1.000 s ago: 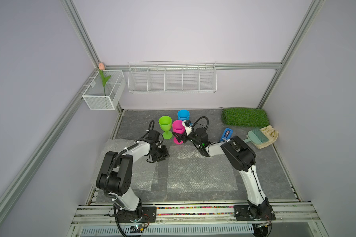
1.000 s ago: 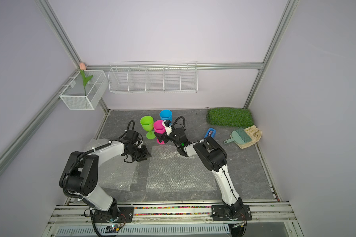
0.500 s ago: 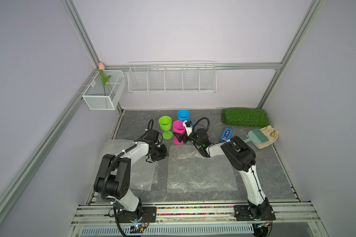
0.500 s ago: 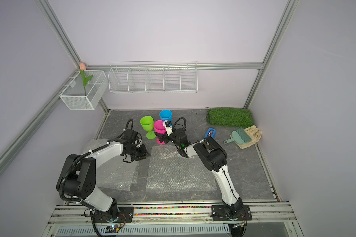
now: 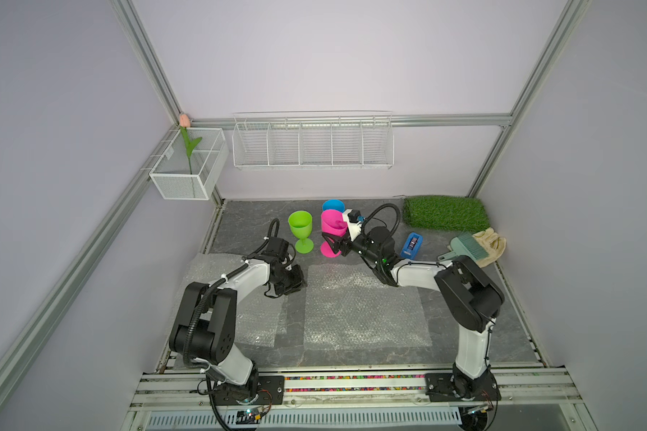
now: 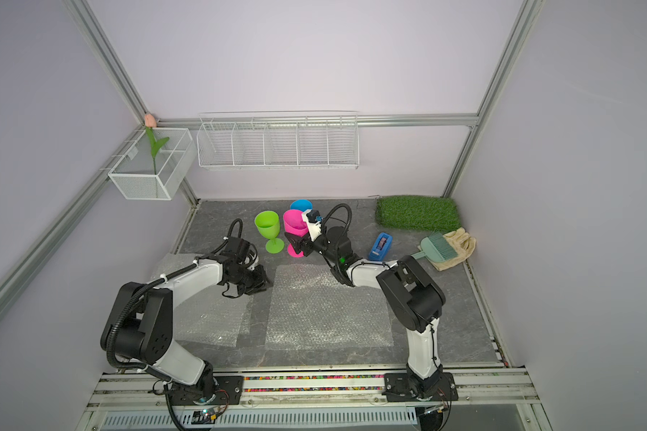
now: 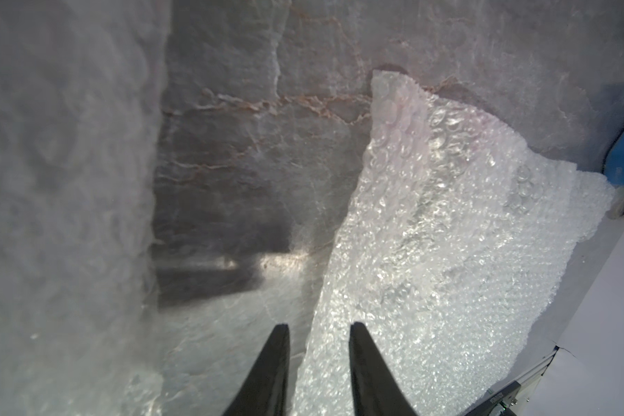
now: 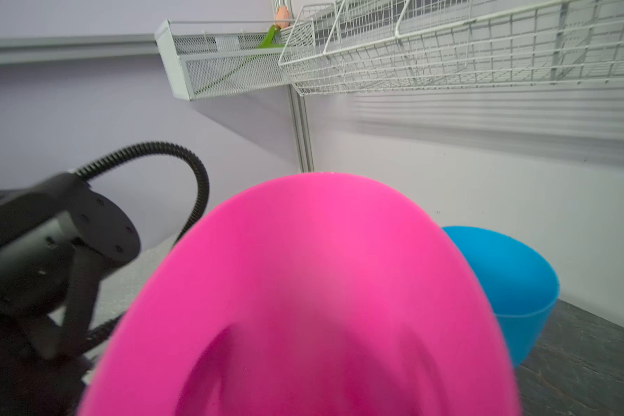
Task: Wrap wine glasses in bubble wrap
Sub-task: Pick up the wine glass at the center of the board.
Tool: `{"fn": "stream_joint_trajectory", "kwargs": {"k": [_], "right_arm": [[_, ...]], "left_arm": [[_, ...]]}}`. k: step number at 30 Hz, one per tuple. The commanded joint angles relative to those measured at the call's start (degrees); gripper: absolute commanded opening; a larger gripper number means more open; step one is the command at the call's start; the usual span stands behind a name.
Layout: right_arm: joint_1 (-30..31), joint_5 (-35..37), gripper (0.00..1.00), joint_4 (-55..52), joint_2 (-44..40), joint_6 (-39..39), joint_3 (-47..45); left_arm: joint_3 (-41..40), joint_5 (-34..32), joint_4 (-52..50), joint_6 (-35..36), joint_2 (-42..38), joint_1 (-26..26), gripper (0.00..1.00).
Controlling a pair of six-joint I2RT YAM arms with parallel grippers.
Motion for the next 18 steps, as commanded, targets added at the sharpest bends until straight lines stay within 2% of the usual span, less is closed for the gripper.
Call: {"fn": "stream_joint_trajectory", "kwargs": {"k": [1,6,12,18], "right_arm": [[-0.4,-1.0,0.76,-10.4,-5.8,5.6,-1.6],[-0.1,-7.0,0.75,-27.9,-12.8,17.3,-1.2],[0.3,-16.0,0.69,-44.9,-15.8,31.6,-0.5],[4.1,-21.9,0.68,-52.1,-14.7,39.1,-1.3]], "left_arm": [[-1.6,0.5,-1.3,1.6,-2.6,0.2,0.32],[-4.0,0.1,-2.4,1.7,-5.5,0.2,0.33],[-7.8,1.3,-1.1,0.7,-7.2,-0.7,0.34],[-9.6,3.8,2.0,-0.5,-5.8,-3.3,0.35]]}}
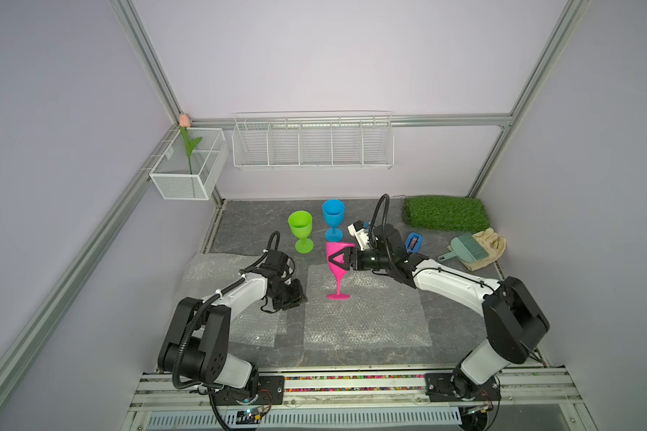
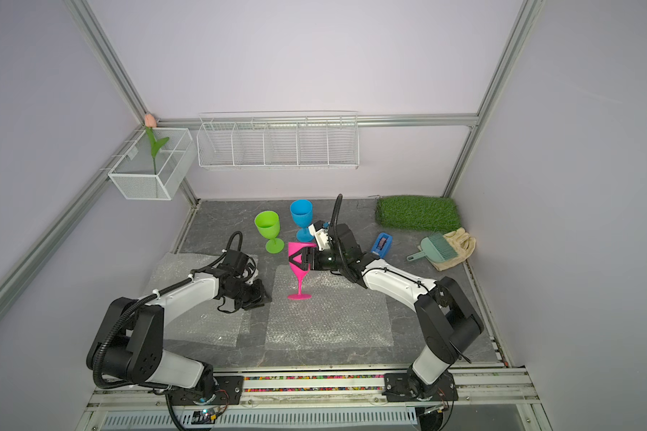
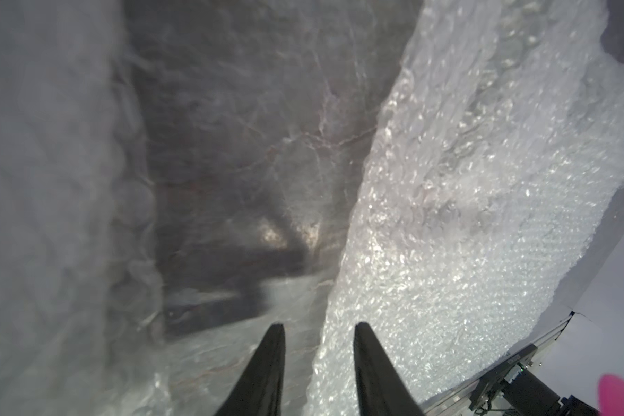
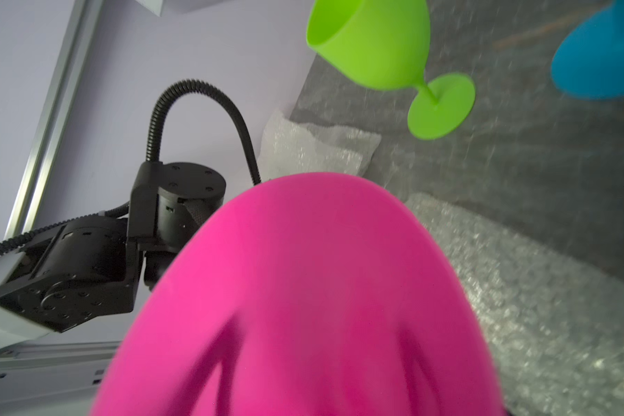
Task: Wrap wine glasses in bubble wrap
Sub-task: Pick up the wine glass at the center of the board, then place the wine glass on the bubble wrap.
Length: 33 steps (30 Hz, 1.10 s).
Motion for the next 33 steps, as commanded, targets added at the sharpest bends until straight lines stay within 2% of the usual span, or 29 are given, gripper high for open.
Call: {"fn": "stream_joint_trajectory", "kwargs": {"k": [1,7,12,23,33], "right_arm": [[3.1,-5.5,0.68,-6.5,0.5,8.1,-1.0],[6.4,-5.2,0.64,-3.6,7.2,14.9,-0.7],[7.0,-3.8,0.64,-1.5,11.2,17.7,-0.1],[7.9,-4.1,0.64,-0.3,14.0,21.0,-1.1],[9.5,-2.6,0.65,-2.4,15.5,19.0,-1.5]], "left_arm": [[-1.0,2.0,2.6,-1.3,0.5,-1.2,0.36],[-1.8,1.0,2.5,-1.4,-0.3,-1.7,0.38],[-2.2,0.2,2.3,-1.1,0.5,-1.7,0.38],[-3.4,2.7,5.2,-0.7,4.3,-1.7,0.34],[-4.0,2.4,6.0,-1.2,4.6,-1.7,0.15]]}}
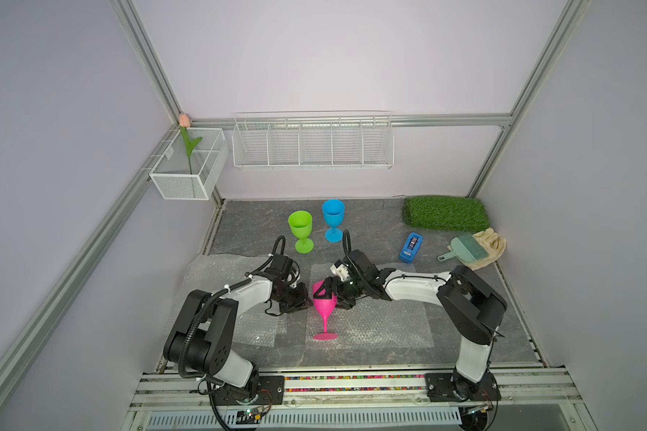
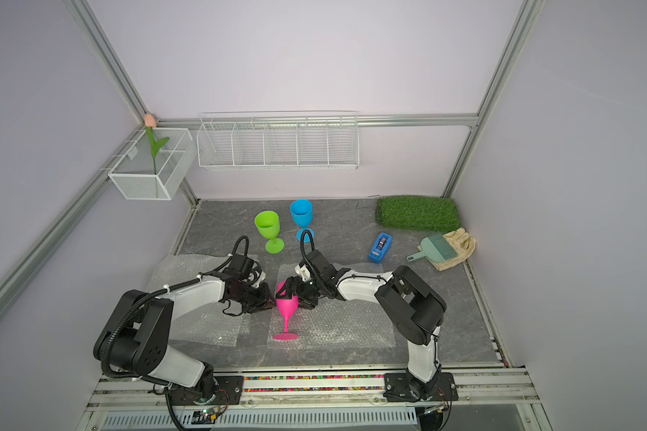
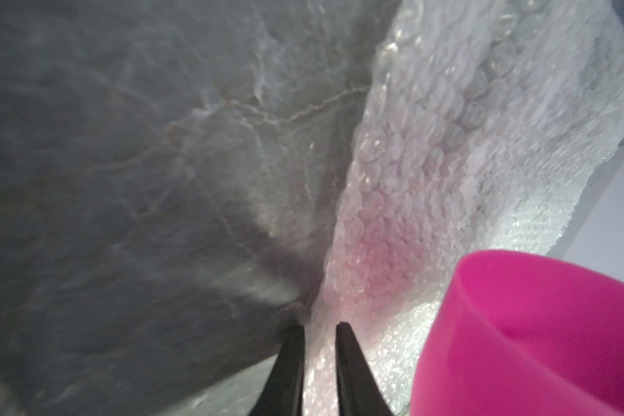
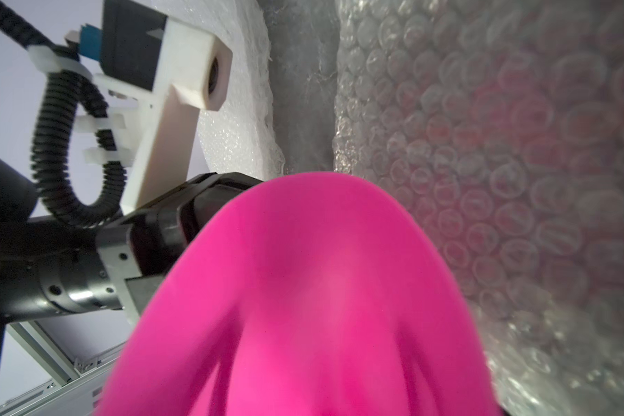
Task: Wrap wine glasses in bubble wrap
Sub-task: Place the wine glass on the bubble wrap.
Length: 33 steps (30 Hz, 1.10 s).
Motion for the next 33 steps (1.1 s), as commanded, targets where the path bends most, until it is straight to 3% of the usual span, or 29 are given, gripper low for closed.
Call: {"fn": "stream_joint_trajectory", "kwargs": {"k": [1,9,15,17,33], "right_arm": [[0.5,1.3,0.65,-1.2,1.7,-0.7,-1.5],[0.4,6.2,0.72,-5.0,3.1,-4.0,-1.3],[0.4,7.5,0.99,-9.8,1.2,-5.9,0.6],[0.2,8.1,0.88,-11.2,-0.1,-6.3,0.8],[-2.9,8.7,0.88,-23.3,-9.7,-11.4,3.8]], "left_arm": [[-1.3,-2.1,-1.2,0.0,1.2,-0.2,0.13],[-1.6,-1.5,-0.7,0.0,0.0,-0.1,0.02],[-1.1,-0.7,-1.0,0.6,-1.2,-0.1,0.0],[-0.9,-0.7,-1.2,0.6,-1.5,-0.1,0.0],[-0.5,-0.6,-2.2,0.5,-2.9,-0.1,0.0]]}}
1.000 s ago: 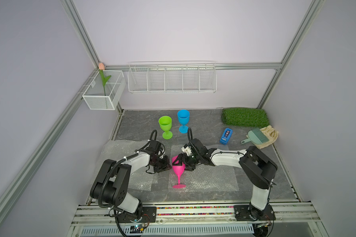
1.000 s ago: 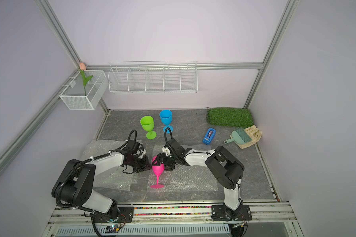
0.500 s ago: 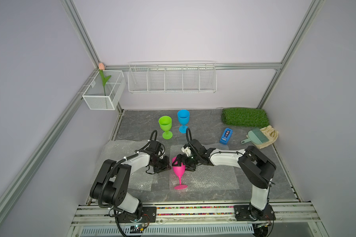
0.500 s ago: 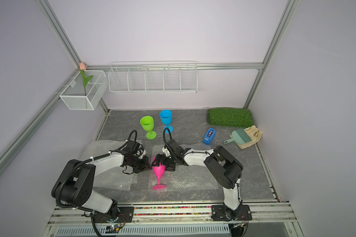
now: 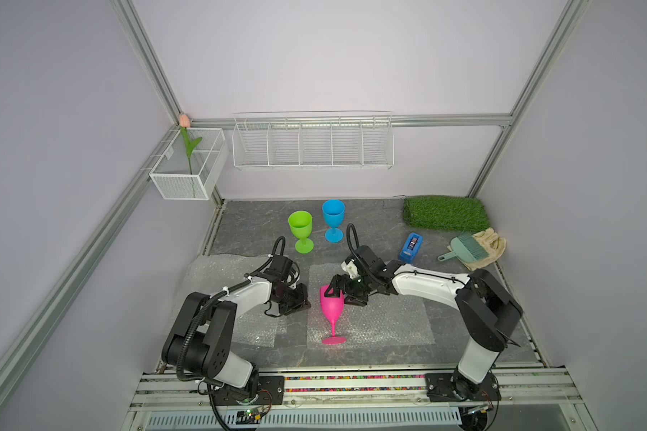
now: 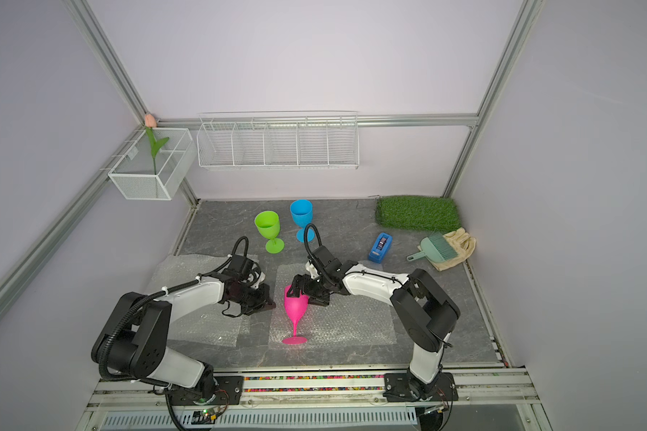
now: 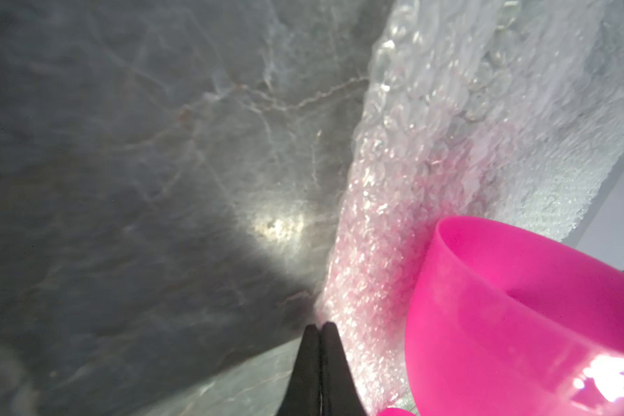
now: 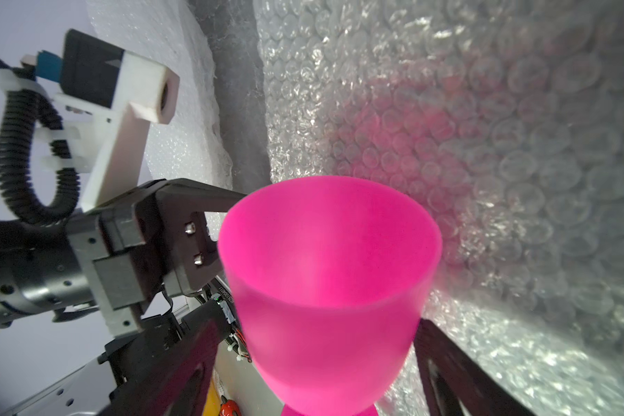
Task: Wrap wine glasses in bubble wrap
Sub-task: Place the wine glass on the bubble wrap, then wrap the wine glass in bubble wrap.
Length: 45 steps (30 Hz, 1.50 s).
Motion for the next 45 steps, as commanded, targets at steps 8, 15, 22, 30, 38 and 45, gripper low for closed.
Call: {"fn": "stream_joint_trajectory", "kwargs": {"k": [8,15,22,30,38,45], "right_arm": [[-2.0,7.5,0.85,-11.8,-8.0,-7.2,-1.4],[-2.5,3.5,0.41,-7.8,-3.0,-8.2,-3.2],[-2.5,2.1,0.31,-4.6,0.4,-7.8,-4.2],[-3.6,1.8,0.3,-2.9,1.5,-7.8,-5.3],[-5.1,1.9,0.28,-2.4,1.5,-8.7,-7.3],[-7.5,1.8,0.27,-1.4,-1.5,-8.9,-10.3]], "left_arm": [[1.4,0.8,-3.5,0.3,-5.0,-0.3,0.0],[4.1,2.7,-4.4,0.0,-5.9,-1.6,0.0],[7.1,4.2,-4.6,-1.8,-6.5,-3.5,0.0],[13.0,5.0,-4.6,-2.6,-2.5,-8.5,0.0],[17.9,4.8,-2.2,-4.7,3.6,-14.3,0.0],[20.8,4.6,0.8,-6.5,9.4,-17.8,0.0]]}}
